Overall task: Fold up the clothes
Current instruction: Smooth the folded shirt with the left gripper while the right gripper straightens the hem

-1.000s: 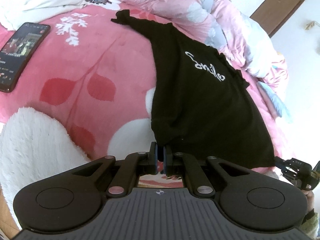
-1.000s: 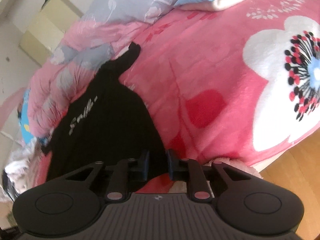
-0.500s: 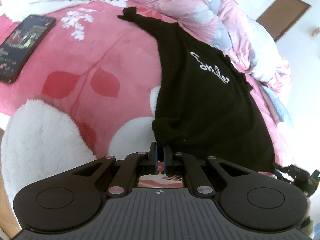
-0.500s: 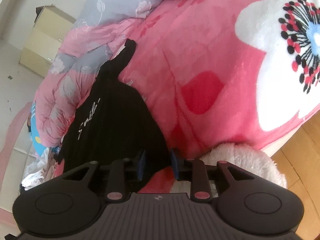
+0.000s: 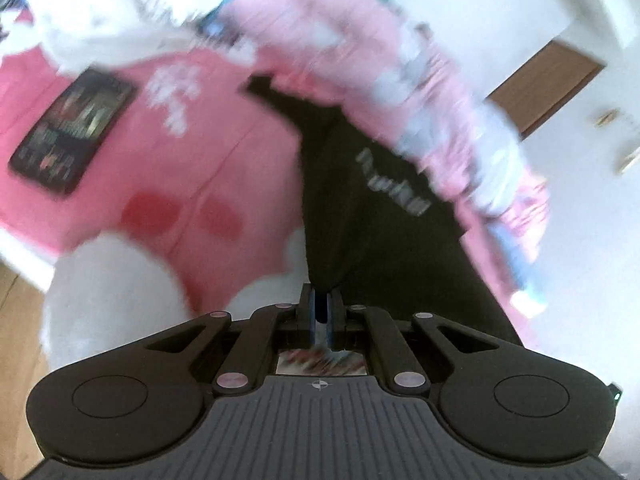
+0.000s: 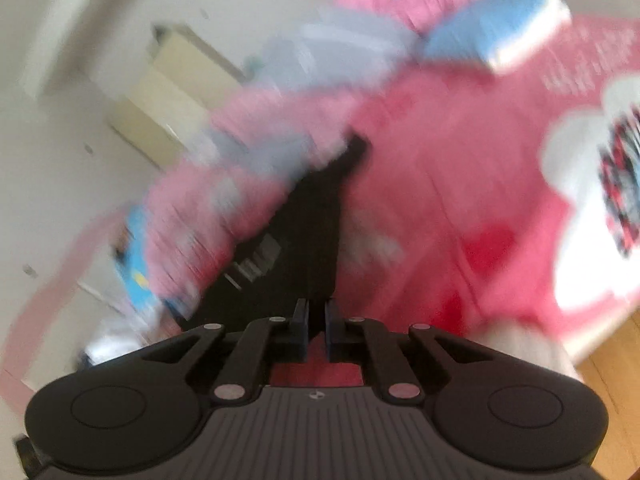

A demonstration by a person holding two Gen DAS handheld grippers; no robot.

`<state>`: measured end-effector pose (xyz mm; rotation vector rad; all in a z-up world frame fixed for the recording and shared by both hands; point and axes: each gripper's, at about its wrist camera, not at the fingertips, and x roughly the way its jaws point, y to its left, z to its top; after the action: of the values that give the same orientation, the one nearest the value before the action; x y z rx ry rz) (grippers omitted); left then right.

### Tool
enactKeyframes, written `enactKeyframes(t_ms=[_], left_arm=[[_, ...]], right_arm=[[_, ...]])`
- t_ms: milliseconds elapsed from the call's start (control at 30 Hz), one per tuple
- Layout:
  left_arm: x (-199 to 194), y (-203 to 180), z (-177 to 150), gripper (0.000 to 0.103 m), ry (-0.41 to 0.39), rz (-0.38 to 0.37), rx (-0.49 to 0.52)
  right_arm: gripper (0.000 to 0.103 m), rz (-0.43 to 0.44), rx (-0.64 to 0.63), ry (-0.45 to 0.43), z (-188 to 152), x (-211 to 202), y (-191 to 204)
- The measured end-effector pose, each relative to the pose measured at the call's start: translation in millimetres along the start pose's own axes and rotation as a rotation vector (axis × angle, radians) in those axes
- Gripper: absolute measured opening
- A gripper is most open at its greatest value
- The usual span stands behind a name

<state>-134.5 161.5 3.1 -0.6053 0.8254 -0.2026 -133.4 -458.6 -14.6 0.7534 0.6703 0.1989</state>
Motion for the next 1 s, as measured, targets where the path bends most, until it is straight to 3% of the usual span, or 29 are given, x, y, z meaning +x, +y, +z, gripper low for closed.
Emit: enactKeyframes(t_ms=[133,267,367,533,733,867,1000], left_arm=[[8.2,13.5,0.8,0.003,0.013,0.018,-0.026],[-13.8,4.5,7.8,0.003,-0.059,0.008,0.040],[-7.2,6.1,0.1,0.003,-0.020,0.025,0.050],[18.3,27.4,-18.3,0.003,0.077,0.057,0.018],[28.5,32.2,-29.4,0.003,0.127,0.074,0.054],[39.3,31.4,-35.3,0.006,0.184,0.127,0.116],[29.4,25.9,-36.0,0.011,0.176,0.180,0.205]], right_arm=[[0.007,-0.043,0.044,0.077,-13.0,22.7,-11.8],[0.007,0.012,-0.040,-0.012,1.4,-0.1,19.6],[0.006,0.011,-0.129,-0.048,4.6,-17.8,39.2],[0.007,-0.105,-0.093,0.071,-12.1,6.6,17.4],[0.007,-0.180,-0.120,0.092,-24.1,5.8,12.7],[0.009,-0.264,-0.158,0.128,-30.0,17.2,9.6],[0.010,-0.392,-0.235,0.124,-33.1,18.7,10.7]])
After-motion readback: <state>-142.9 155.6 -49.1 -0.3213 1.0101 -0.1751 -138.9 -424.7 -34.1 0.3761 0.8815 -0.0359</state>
